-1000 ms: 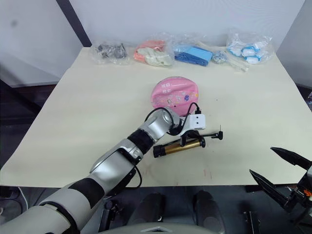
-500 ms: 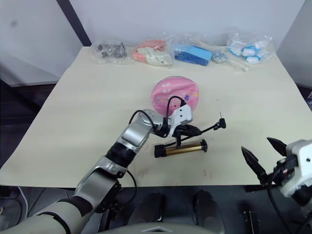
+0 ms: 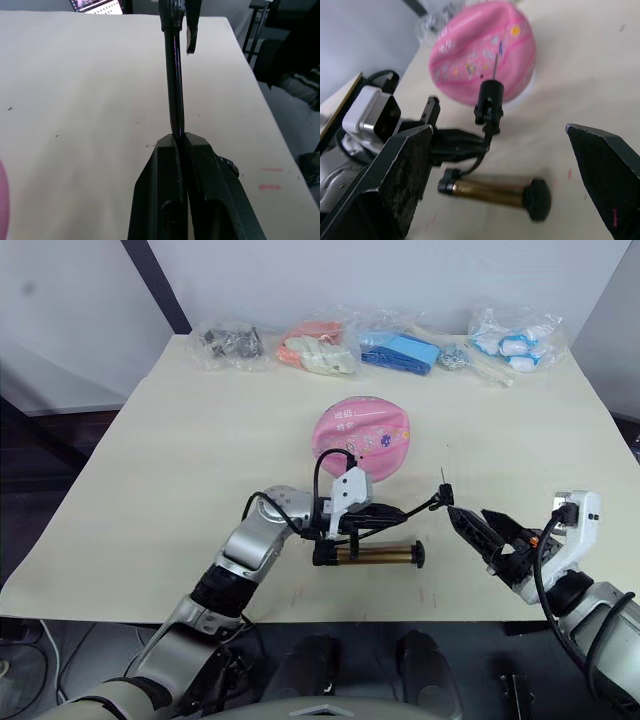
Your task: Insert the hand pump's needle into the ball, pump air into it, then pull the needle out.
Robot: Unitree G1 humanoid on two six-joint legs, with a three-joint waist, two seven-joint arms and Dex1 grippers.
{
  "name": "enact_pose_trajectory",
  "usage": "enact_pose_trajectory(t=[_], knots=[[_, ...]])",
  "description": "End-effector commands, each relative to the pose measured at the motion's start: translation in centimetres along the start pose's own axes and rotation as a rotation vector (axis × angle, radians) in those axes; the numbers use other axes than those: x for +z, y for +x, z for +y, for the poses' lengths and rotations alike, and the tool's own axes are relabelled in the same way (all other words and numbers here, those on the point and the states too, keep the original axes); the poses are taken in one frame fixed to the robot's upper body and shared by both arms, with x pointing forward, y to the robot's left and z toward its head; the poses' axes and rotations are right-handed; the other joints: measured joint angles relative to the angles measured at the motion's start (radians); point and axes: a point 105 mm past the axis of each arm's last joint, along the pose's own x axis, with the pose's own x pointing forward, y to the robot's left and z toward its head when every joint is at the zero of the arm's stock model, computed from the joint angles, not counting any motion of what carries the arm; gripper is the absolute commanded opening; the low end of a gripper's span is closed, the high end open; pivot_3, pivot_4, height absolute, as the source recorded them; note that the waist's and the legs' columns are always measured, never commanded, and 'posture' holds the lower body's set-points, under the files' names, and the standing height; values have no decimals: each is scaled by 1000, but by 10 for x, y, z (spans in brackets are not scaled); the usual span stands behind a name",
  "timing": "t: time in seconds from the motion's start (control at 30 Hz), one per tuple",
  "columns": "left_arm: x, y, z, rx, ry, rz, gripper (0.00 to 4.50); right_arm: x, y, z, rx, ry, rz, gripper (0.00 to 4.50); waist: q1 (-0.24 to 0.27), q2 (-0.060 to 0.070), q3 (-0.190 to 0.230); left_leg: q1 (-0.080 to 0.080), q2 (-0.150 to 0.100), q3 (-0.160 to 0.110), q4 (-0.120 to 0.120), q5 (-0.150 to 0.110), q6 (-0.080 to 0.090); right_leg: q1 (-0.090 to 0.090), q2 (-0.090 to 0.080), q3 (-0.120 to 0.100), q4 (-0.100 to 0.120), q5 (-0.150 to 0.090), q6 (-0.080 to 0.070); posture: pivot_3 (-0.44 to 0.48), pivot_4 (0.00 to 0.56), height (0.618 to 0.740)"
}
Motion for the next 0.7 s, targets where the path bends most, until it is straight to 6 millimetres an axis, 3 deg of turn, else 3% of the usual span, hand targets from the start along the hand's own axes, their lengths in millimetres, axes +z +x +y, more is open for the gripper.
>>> enact_pose_trajectory(t=[0.03,0.23,0.33,0.37,0.7], knots=[[13,-1,-2,16,59,-52,35,4,7,5,37,53,33,4500,0,0,0,0,0,0,0,0,0,0,0,0,0,0,0,0,150,740],[11,-1,-3,38,55,-52,35,4,16,6,31,59,67,4500,3,0,0,-1,0,-2,0,0,0,0,1,-2,-1,0,0,0,150,740],[11,-1,-2,51,51,-53,0,5,21,8,34,49,74,3732,3,0,0,-1,0,-1,0,0,0,0,0,-1,-1,0,0,0,150,740],[10,0,-2,55,47,-53,0,5,23,8,30,42,77,2918,3,0,0,-1,0,-1,0,0,0,0,0,-1,-1,0,0,0,150,740],[13,2,-2,67,39,-57,0,8,34,10,25,51,27,2918,2,0,0,-1,0,-1,0,0,0,0,0,-1,-1,0,0,0,150,740]])
